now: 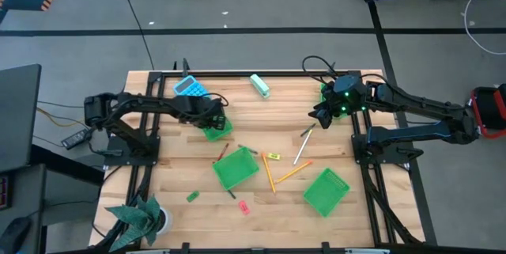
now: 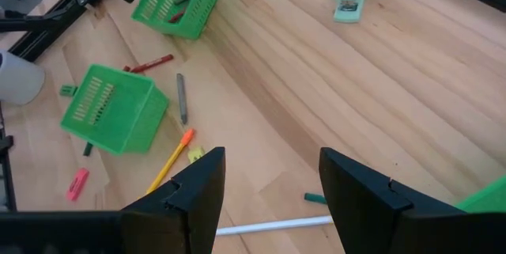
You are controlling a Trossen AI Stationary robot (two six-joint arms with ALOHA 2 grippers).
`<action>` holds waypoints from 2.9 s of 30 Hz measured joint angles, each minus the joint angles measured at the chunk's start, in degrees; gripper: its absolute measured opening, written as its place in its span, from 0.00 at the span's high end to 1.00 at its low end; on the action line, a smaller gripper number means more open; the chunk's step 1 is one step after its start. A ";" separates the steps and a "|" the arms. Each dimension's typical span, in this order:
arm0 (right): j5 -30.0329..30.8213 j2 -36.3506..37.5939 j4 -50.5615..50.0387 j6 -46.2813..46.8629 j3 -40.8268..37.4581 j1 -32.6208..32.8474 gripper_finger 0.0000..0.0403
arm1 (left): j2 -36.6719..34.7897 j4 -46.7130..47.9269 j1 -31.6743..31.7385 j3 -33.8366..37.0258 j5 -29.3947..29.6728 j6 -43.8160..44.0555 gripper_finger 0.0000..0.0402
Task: Sort crayons/erasers/pens/pencils in bins
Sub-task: Put the green eraser into the bottom left green bin
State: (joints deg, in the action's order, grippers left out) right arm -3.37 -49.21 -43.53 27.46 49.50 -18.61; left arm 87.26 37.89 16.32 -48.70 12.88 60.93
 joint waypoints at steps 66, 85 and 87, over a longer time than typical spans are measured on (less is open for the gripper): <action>-10.80 -3.15 -2.56 34.09 -0.04 6.36 0.48 | -16.51 23.30 -34.85 -18.85 -19.35 -5.99 0.89; 3.66 -4.81 -2.56 34.91 -0.04 18.43 0.48 | -10.56 12.73 -42.34 -6.80 -14.67 5.01 0.50; 4.23 -4.81 -2.54 33.59 -0.04 18.34 0.48 | -8.22 8.81 -43.39 -6.04 -14.36 5.90 0.51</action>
State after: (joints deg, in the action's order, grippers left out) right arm 0.86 -54.02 -46.06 61.06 49.45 -0.27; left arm 79.05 46.71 -27.08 -54.74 -1.48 66.83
